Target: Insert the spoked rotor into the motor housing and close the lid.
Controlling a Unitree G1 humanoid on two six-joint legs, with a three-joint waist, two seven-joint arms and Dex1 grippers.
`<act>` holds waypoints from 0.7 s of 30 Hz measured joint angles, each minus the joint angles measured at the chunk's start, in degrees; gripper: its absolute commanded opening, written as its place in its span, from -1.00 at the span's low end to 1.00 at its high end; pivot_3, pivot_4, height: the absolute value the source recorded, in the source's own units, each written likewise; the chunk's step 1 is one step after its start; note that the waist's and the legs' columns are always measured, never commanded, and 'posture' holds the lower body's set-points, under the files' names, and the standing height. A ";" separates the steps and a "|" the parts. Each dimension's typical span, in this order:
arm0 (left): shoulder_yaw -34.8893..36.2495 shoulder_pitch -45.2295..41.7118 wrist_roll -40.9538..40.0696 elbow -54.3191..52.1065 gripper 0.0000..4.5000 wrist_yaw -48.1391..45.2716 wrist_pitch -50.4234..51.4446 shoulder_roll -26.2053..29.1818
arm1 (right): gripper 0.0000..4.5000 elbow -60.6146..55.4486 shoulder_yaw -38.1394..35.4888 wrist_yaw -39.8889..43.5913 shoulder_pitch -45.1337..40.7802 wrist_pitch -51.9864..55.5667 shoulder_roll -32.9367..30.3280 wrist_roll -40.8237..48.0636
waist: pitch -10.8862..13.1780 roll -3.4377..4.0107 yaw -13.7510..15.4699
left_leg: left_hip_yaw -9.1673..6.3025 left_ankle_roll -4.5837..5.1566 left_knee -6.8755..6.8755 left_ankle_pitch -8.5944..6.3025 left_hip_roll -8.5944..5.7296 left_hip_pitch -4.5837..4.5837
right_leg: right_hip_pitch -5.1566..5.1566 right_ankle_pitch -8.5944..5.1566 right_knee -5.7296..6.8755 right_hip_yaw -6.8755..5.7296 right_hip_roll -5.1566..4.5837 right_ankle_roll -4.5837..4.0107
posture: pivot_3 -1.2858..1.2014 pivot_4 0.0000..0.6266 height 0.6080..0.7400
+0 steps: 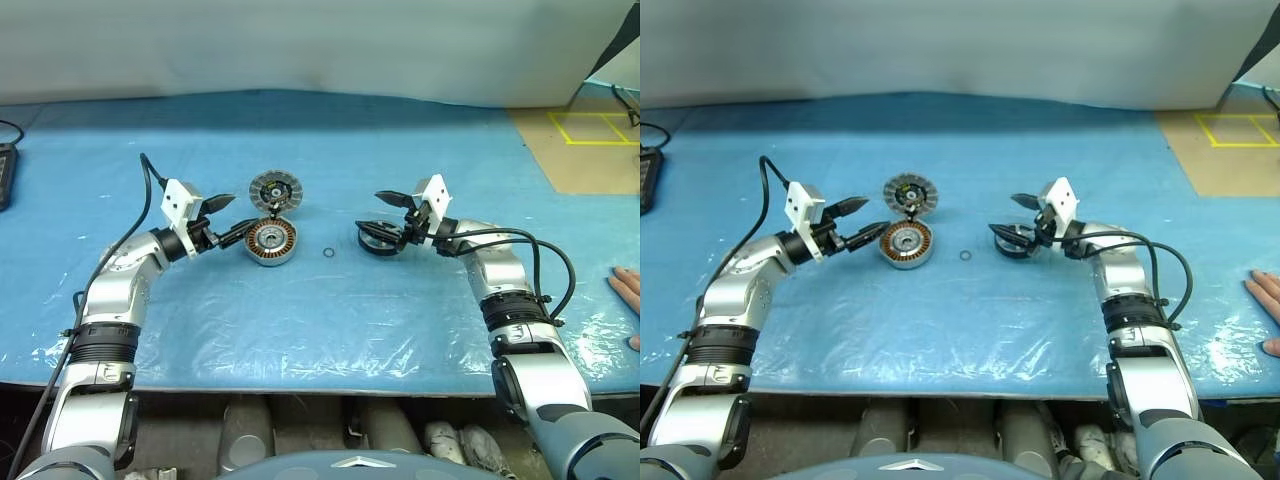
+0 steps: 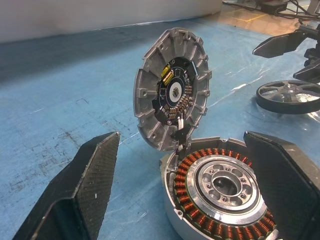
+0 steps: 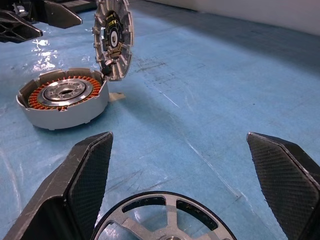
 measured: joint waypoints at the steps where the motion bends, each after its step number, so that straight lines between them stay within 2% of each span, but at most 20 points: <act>1: 0.00 0.04 0.00 -0.20 0.86 0.00 0.01 0.05 | 0.99 0.00 0.00 -0.25 0.07 -0.29 0.05 -0.05 | 0.00 0.00 0.00 | 0.00 0.00 0.00 0.00 0.00 0.00 | 0.00 0.00 0.00 0.00 0.00 0.00 | 0.03 -0.52 1.00; 21: -0.04 -0.02 0.07 -0.51 0.86 -0.83 0.02 1.19 | 0.99 0.50 0.40 -1.80 0.63 -1.92 0.30 -0.18 | 0.00 0.00 -0.01 | 0.00 -0.01 0.00 0.00 0.00 0.01 | 0.01 0.00 0.00 0.00 0.00 0.00 | 0.03 -0.52 1.00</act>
